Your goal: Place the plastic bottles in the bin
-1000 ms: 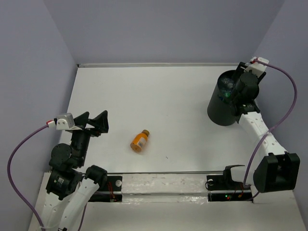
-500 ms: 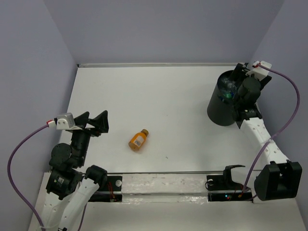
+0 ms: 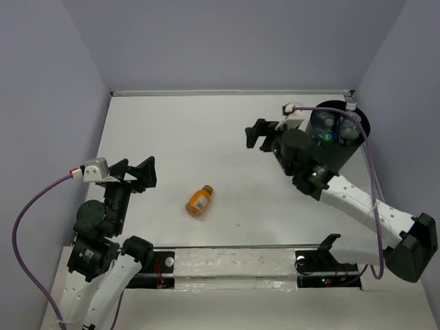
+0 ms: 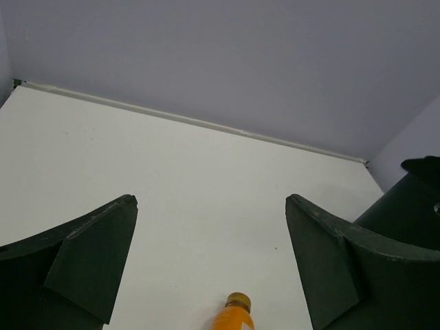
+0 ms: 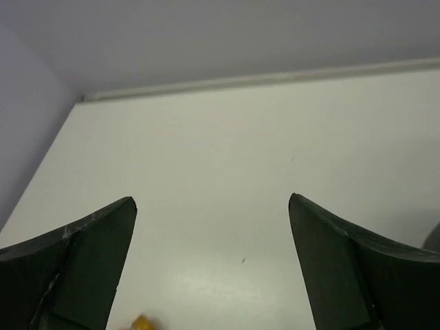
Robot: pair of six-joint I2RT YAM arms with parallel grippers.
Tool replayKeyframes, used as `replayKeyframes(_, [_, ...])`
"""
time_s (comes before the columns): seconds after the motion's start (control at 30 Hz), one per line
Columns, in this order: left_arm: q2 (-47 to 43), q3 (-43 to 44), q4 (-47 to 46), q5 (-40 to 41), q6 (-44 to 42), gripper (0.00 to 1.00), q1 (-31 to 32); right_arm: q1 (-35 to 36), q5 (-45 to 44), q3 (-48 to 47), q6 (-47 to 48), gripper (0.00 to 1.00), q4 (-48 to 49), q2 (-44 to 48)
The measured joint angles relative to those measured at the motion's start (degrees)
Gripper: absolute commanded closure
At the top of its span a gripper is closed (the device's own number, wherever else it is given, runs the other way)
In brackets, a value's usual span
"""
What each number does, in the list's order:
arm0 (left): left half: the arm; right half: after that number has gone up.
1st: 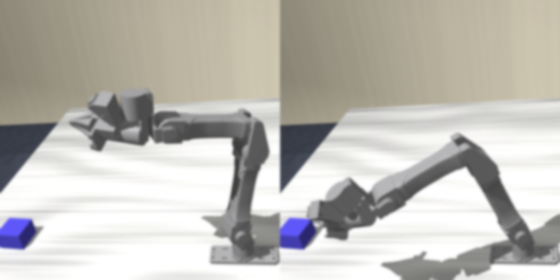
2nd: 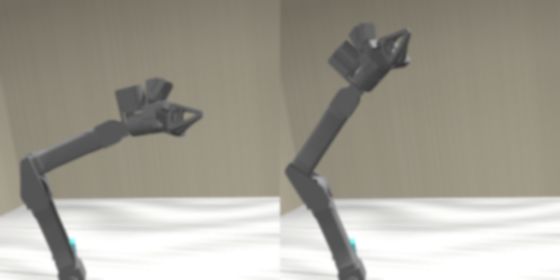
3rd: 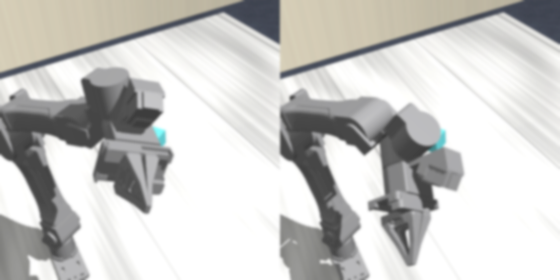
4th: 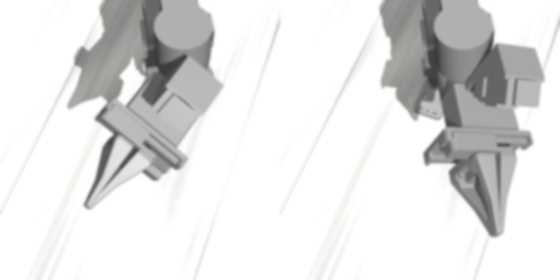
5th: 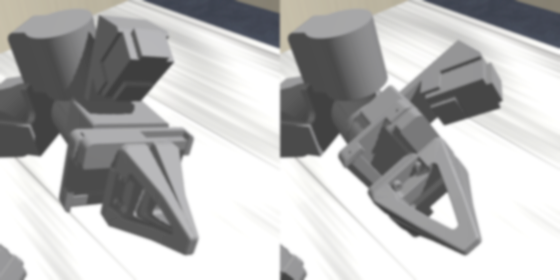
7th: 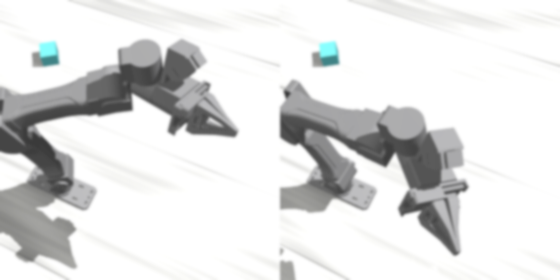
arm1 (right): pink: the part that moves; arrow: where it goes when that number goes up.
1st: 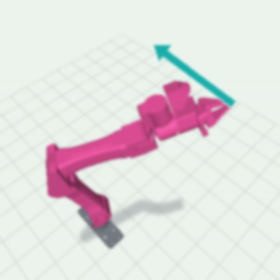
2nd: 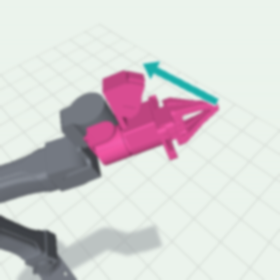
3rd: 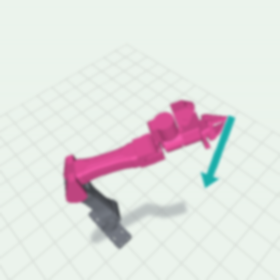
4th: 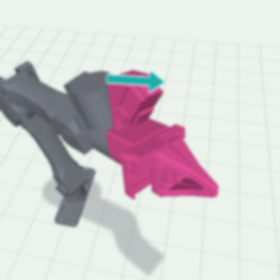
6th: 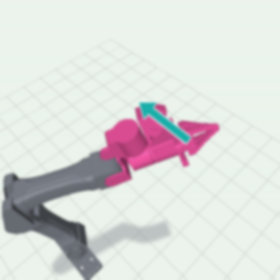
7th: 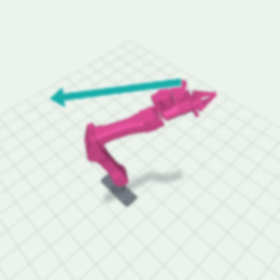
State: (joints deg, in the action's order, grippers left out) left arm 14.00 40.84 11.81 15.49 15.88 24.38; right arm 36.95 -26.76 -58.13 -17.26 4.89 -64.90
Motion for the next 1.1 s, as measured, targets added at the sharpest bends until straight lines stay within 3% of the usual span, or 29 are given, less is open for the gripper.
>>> replayKeyframes(0.07, [0.3, 0.0, 0.0, 0.1, 0.0, 0.01, 0.0, 6.6, 0.0, 2.0, -4.8, 0.01, -0.9, -2.7])
replayKeyframes(0.2, [1.2, 0.0, 0.0, 0.2, 0.0, 0.01, -0.1, 19.9, 0.4, 2.9, -14.3, 0.00, -2.2, -16.8])
replayKeyframes(0.3, [1.7, 0.0, 0.0, 0.1, 0.0, 0.01, -0.2, 25.0, 2.6, 2.7, -20.0, 0.00, -3.6, -26.6])
replayKeyframes(0.4, [1.7, 0.0, 0.0, 0.1, 0.0, 0.01, -0.4, 26.2, 6.3, 2.4, -25.5, 0.00, -4.2, -32.0])
replayKeyframes(0.7, [1.6, 0.0, 0.0, -0.4, 0.0, 0.01, -0.5, 26.2, 9.1, -0.7, -30.7, 0.00, -4.3, -33.2])
replayKeyframes(0.9, [1.5, 0.0, 0.0, -0.5, 0.0, 0.01, -0.5, 27.3, 11.4, -2.6, -32.5, 0.01, -4.4, -38.8])
replayKeyframes(1.1, [0.7, 0.0, 0.0, -0.5, 0.0, 0.01, -0.5, 27.6, 10.5, -3.8, -32.7, 0.22, -4.5, -41.3])
